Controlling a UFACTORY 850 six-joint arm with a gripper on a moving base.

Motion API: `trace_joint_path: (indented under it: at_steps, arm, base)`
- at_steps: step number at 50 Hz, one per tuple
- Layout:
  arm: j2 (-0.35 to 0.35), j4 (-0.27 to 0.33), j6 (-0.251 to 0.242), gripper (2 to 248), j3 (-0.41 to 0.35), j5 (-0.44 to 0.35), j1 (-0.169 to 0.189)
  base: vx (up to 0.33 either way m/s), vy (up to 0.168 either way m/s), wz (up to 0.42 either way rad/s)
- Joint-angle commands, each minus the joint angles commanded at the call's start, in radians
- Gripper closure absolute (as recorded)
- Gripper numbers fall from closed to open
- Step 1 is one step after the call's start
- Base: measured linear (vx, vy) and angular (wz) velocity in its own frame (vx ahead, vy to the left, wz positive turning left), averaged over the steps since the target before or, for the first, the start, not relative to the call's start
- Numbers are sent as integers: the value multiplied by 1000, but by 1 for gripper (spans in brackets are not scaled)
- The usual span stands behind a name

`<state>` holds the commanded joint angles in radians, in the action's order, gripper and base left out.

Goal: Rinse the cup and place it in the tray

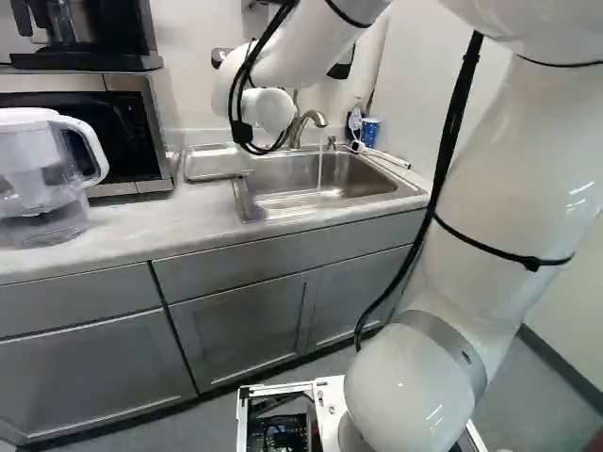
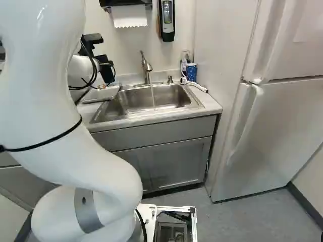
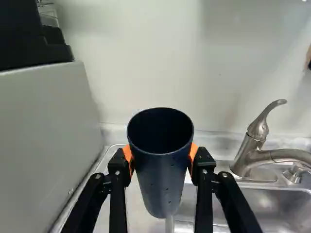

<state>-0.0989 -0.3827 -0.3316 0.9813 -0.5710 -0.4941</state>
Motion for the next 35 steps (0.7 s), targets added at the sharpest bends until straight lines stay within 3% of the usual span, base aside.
trace_joint_path:
  at_steps: [35]
  arm:
    - [-114, -74, 0, 125, 53, 0, -51]
  base:
    - [0, 0, 0]
